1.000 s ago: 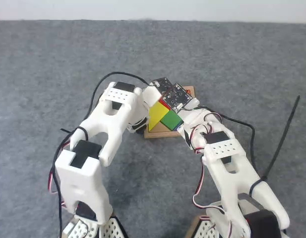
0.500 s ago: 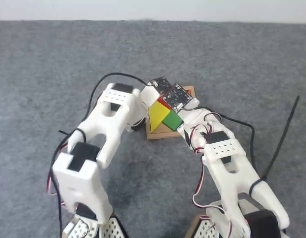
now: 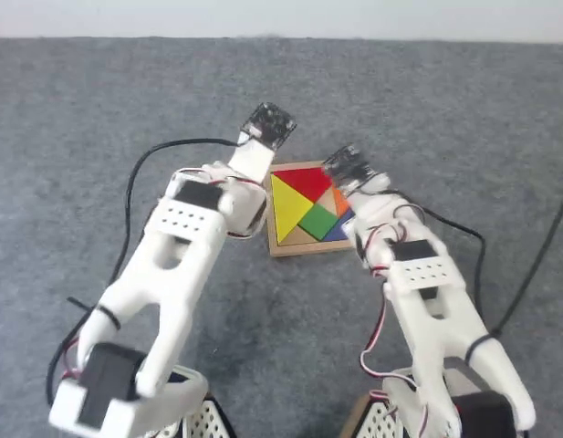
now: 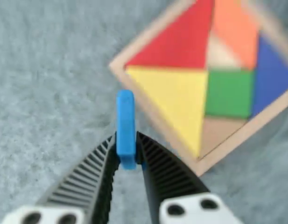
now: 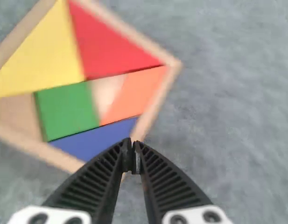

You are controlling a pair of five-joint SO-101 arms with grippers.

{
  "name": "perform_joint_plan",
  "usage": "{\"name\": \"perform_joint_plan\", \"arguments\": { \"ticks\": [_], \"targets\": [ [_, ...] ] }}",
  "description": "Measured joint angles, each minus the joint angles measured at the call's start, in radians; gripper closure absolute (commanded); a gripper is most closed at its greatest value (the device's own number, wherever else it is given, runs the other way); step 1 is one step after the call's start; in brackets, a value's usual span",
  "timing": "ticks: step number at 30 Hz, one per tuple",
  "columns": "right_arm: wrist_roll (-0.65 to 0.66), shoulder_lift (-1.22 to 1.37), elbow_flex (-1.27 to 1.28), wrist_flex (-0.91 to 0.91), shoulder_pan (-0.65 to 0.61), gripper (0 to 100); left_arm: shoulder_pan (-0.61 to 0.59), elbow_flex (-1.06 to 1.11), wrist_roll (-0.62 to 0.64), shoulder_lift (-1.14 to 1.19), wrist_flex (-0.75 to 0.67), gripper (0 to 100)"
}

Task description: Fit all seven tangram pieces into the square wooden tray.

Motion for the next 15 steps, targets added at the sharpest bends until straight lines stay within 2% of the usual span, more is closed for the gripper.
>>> {"name": "perform_joint_plan", "arguments": {
  "ticks": [6,9,15],
  "targets": [
    [-0.242,-0.104,0.000,0.000,0.186,99.0,0.112,0.000,0.327,-0.043,-0.106,98],
    [-0.345,-0.127,0.000,-0.002,0.239,99.0,0.190,0.000,0.436,-0.020,-0.172,98],
    [-0.408,-0.133,0.000,-0.031,0.276,99.0,0.269,-0.124,0.611,0.198,-0.190,98]
  ]
}}
